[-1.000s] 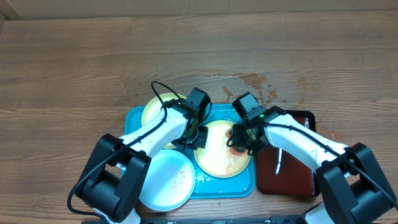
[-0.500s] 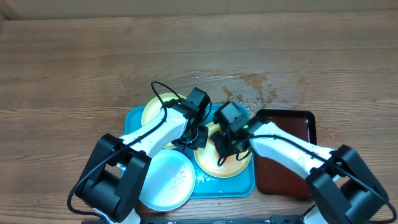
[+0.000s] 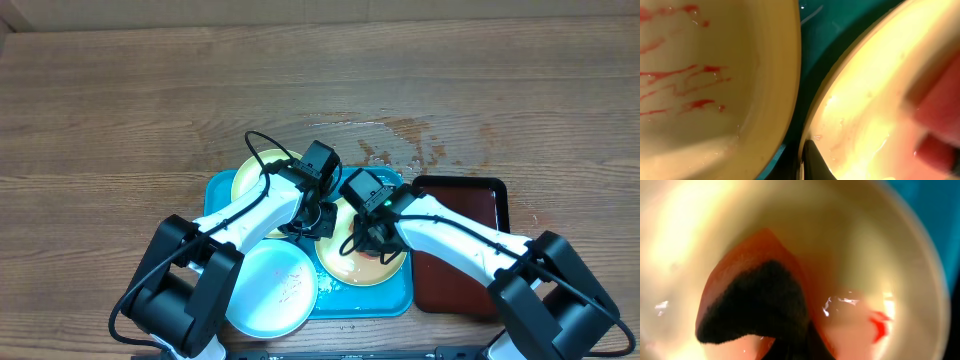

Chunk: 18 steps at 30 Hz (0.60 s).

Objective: Clean dirty plates on tray and stack at the side

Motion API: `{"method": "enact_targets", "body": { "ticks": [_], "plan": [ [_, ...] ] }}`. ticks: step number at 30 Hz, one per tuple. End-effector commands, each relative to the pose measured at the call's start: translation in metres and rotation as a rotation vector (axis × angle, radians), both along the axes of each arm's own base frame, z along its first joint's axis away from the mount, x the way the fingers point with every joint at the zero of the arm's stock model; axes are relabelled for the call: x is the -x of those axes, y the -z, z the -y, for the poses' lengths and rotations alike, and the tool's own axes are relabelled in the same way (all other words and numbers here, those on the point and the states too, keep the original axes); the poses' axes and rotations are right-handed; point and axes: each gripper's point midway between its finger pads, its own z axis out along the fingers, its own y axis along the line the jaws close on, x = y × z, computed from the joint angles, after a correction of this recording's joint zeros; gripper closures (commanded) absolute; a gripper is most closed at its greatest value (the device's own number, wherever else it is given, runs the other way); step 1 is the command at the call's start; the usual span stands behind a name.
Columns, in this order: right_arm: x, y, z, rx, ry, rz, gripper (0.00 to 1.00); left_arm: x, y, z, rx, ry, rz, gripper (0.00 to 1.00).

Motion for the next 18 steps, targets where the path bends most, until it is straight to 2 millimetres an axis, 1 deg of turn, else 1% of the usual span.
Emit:
{"method": "enact_targets", "body": {
  "ticks": [1, 6, 8, 9, 13, 18],
  "plan": [
    [0.000, 0.022, 0.066, 0.232, 0.167, -0.010, 0.96, 0.002, 0.014, -0.009, -0.060, -0.007, -0.019, 0.96],
    [0.010, 0.019, 0.087, 0.288, 0.200, -0.073, 0.96, 0.002, 0.014, -0.009, -0.060, -0.007, -0.018, 0.96],
    [0.015, 0.018, 0.091, 0.301, 0.175, -0.098, 0.96, 0.002, 0.014, -0.009, -0.060, -0.008, -0.018, 0.96],
    [0.017, 0.018, 0.088, 0.289, 0.139, -0.113, 0.96, 0.002, 0.014, -0.009, -0.060, -0.007, -0.018, 0.96],
    [0.029, 0.022, 0.057, 0.151, -0.084, -0.184, 0.96, 0.002, 0.014, -0.009, -0.060, -0.007, -0.018, 0.96],
    [0.047, 0.020, 0.005, -0.099, -0.350, -0.235, 0.96, 0.002, 0.014, -0.009, -0.060, -0.007, -0.018, 0.96]
  ]
}}
